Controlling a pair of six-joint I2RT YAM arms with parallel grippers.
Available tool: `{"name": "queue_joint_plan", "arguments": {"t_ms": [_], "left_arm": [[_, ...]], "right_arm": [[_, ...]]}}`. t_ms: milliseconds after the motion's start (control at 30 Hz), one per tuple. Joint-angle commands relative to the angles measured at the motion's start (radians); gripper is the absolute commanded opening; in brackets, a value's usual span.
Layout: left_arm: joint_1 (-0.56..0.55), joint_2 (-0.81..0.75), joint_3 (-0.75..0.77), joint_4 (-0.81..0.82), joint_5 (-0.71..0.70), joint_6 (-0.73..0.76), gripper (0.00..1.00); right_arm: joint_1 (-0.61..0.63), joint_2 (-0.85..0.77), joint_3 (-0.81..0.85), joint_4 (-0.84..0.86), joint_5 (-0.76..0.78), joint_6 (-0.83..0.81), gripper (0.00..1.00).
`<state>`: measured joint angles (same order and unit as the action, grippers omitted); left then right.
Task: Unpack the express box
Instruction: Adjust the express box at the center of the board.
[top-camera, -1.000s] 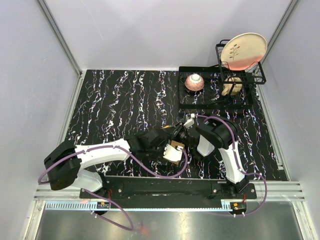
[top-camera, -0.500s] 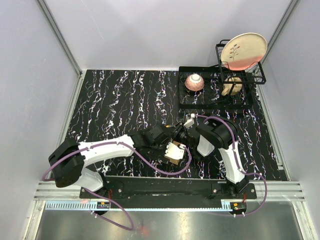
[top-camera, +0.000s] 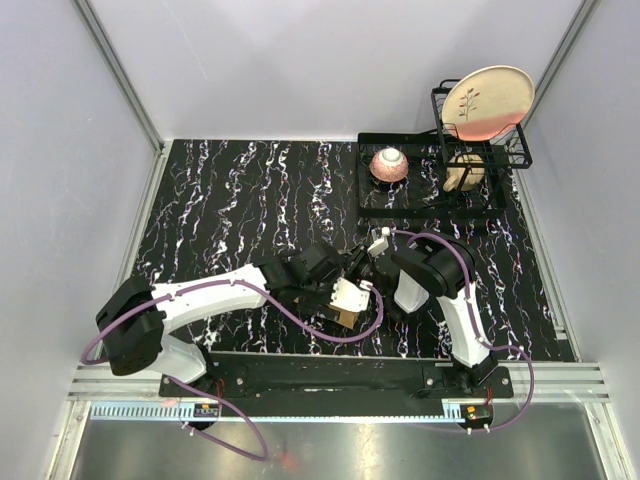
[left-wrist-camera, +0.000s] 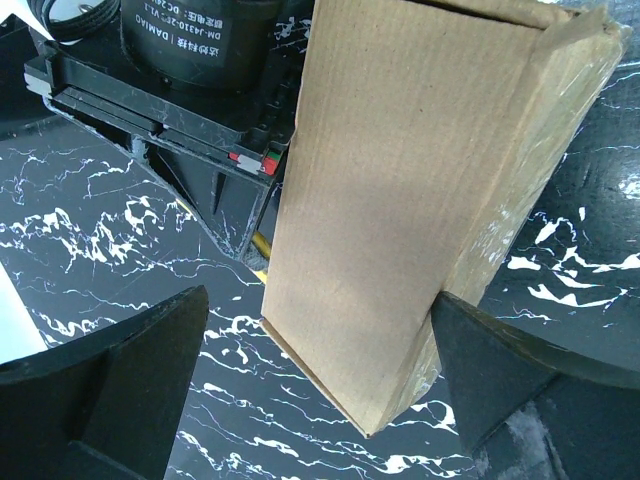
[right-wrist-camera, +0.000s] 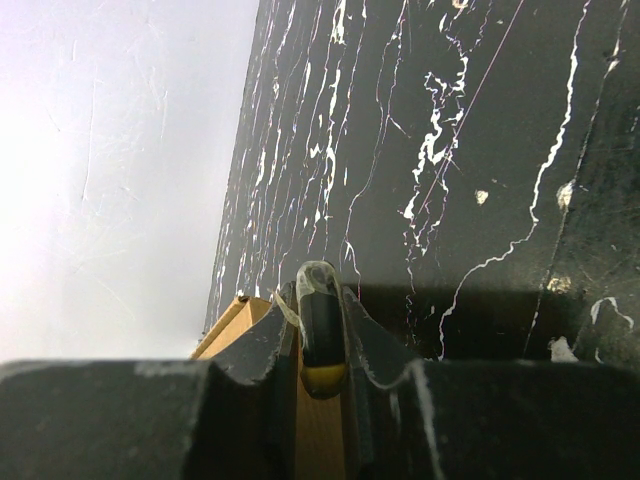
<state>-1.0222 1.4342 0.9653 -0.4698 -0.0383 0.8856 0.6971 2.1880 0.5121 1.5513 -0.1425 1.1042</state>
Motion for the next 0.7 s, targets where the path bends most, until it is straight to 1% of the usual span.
{"name": "queue_joint_plan", "arguments": {"t_ms": [0, 300, 433, 667], "left_arm": [[0.039, -0.018, 0.087, 0.467, -0.153, 0.039, 0.99], [0.039, -0.006, 0.107, 0.502, -0.175, 0.039, 0.99], [0.04, 0.017, 0.115, 0.548, -0.187, 0.036, 0.99], [0.04, 0.061, 0.135, 0.577, -0.198, 0.03, 0.99]], "right_arm": [[0.171, 0.042, -0.043, -0.034, -0.282, 0.017, 0.0], [0.171, 0.052, -0.032, -0.034, -0.292, 0.028, 0.0], [0.171, 0.049, -0.035, -0.036, -0.29, 0.036, 0.0], [0.171, 0.042, -0.027, -0.036, -0.301, 0.059, 0.0]]}}
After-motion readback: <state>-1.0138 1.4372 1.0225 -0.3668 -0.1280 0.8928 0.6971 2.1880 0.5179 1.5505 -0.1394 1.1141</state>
